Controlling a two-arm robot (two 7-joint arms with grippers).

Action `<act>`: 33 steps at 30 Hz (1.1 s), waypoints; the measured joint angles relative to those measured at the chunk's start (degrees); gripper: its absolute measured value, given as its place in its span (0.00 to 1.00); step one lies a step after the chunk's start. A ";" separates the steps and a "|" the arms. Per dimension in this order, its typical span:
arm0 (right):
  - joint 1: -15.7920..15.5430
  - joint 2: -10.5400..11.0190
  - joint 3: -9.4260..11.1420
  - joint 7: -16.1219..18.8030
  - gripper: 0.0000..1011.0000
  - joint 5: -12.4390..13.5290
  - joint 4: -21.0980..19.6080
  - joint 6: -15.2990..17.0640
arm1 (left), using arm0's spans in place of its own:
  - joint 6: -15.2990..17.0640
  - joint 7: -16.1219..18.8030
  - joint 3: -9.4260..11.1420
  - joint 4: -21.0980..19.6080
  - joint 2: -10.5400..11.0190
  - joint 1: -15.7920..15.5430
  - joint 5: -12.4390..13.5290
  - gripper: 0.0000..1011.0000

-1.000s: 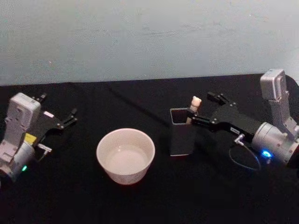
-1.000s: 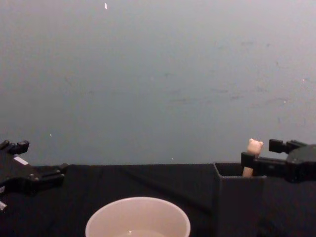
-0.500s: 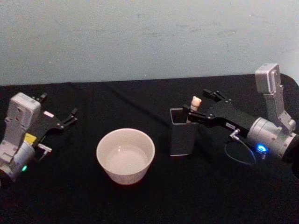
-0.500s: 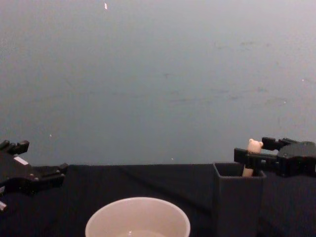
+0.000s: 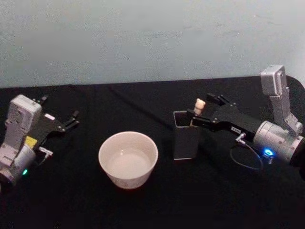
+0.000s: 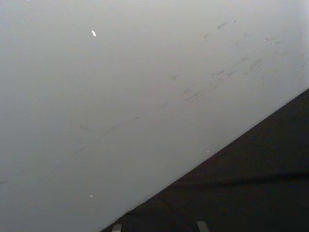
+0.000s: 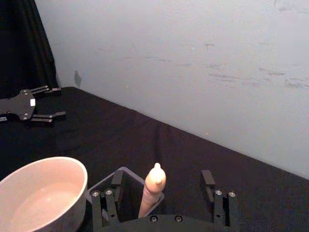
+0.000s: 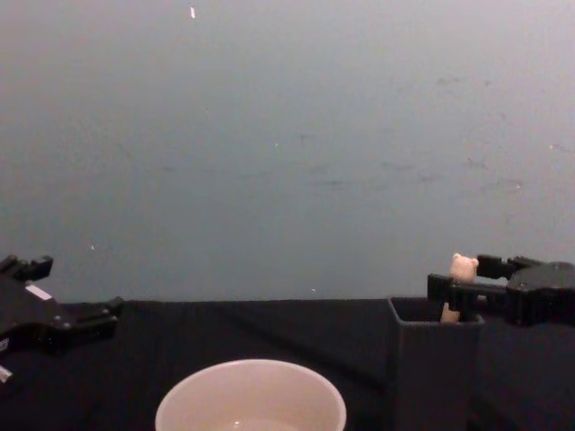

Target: Pick up the stirring spoon with one hand, stir inside the cup, then place it back in its original position.

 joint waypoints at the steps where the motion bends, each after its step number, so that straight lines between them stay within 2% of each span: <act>1: 0.03 0.04 -0.03 0.05 0.99 0.08 -0.01 0.12 | 0.00 0.00 0.00 0.00 0.00 0.00 0.00 0.99; 11: 0.15 0.61 -0.65 0.53 0.99 0.71 -0.23 0.83 | 0.00 0.00 0.00 0.00 0.00 0.00 0.00 0.99; 33: 0.11 0.52 -0.58 0.51 0.97 0.66 -0.22 0.78 | 0.00 0.00 0.00 0.00 0.00 0.00 0.00 0.99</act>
